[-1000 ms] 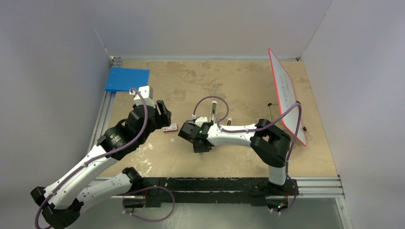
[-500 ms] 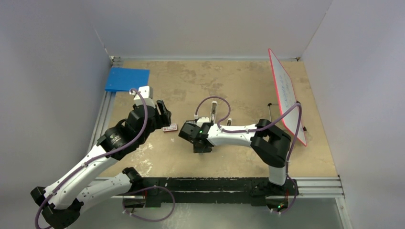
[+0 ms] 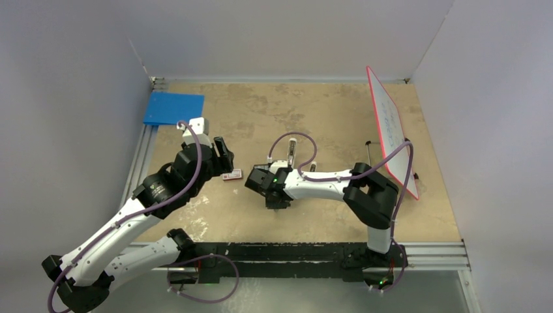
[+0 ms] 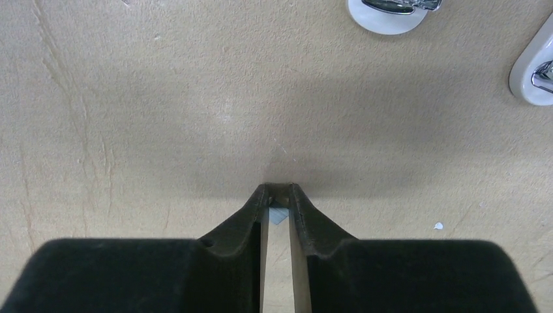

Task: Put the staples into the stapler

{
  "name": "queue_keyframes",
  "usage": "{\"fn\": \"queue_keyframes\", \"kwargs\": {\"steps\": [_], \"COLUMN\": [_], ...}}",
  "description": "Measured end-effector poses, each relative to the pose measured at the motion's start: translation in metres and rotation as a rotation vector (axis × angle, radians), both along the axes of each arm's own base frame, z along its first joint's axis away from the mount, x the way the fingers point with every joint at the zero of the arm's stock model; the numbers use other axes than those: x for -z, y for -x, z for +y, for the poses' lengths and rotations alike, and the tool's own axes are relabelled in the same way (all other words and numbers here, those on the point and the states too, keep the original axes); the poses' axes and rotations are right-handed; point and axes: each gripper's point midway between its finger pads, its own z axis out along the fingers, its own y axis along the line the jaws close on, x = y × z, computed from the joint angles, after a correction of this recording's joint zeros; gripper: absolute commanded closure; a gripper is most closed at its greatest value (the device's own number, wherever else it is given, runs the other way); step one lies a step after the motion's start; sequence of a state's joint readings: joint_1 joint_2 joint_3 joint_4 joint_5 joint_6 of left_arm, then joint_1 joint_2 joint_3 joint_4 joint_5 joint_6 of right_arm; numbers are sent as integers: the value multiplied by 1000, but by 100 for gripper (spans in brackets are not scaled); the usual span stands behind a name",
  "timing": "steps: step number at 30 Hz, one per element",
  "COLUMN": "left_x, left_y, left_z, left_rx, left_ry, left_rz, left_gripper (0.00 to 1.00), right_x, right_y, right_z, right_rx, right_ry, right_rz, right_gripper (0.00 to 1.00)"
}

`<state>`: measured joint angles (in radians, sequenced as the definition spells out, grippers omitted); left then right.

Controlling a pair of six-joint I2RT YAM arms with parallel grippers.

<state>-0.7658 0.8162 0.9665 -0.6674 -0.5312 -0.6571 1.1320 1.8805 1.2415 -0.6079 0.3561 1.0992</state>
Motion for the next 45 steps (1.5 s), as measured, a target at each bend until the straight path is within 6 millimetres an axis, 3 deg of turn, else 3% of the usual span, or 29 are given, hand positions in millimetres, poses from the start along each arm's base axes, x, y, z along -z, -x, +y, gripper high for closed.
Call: {"fn": "queue_keyframes", "kwargs": {"steps": [4,11,17,23,36,45], "left_x": [0,0,0,0,0,0], "left_y": [0,0,0,0,0,0], "left_z": [0,0,0,0,0,0], "left_rx": [0,0,0,0,0,0], "left_ry": [0,0,0,0,0,0], "left_rz": [0,0,0,0,0,0], "left_gripper": [40,40,40,40,40,40], "right_x": [0,0,0,0,0,1], "right_y": [0,-3,-2,3,11,15], "right_z": [0,-4,-15,-20,-20,-14], "right_rx": [-8,-11,7,-2,-45,-80], "right_ry": [-1,13,34,44,42,23], "right_rz": [-3,-24,-36,-34,-33,-36], "right_gripper": [79,62,61,50,45,47]}}
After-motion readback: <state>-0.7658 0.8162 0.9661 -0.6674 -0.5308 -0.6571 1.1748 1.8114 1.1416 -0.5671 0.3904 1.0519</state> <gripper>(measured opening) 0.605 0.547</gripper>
